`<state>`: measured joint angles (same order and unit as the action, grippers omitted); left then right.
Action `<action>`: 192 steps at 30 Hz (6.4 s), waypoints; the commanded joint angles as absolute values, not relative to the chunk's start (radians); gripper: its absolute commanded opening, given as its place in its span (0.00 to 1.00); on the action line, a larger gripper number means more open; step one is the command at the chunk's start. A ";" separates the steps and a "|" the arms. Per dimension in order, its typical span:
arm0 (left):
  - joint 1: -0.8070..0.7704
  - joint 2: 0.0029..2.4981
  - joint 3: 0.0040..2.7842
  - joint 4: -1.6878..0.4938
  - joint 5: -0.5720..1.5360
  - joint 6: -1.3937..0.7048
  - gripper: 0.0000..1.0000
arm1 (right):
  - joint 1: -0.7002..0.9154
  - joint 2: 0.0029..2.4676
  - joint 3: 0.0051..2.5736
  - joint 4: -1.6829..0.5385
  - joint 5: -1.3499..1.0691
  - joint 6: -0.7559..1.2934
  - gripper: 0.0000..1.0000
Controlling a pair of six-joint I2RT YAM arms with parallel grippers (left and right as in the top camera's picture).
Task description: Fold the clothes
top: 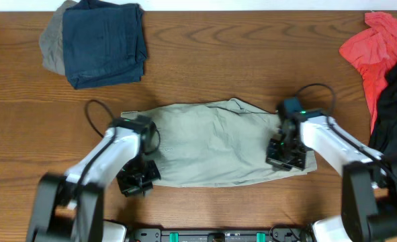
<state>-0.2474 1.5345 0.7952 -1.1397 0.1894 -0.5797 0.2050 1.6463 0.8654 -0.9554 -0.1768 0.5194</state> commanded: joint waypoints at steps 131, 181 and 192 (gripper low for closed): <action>0.396 1.718 0.945 -0.804 0.434 -0.175 0.98 | -0.318 1.413 0.902 -0.868 -0.441 0.119 0.99; 0.109 1.735 1.502 -1.444 0.050 -0.354 0.06 | -0.316 0.963 0.902 -0.976 -0.532 0.131 0.99; -0.242 1.602 1.690 -1.547 0.025 -0.484 0.06 | -0.283 1.048 0.902 -0.965 -0.532 0.131 0.99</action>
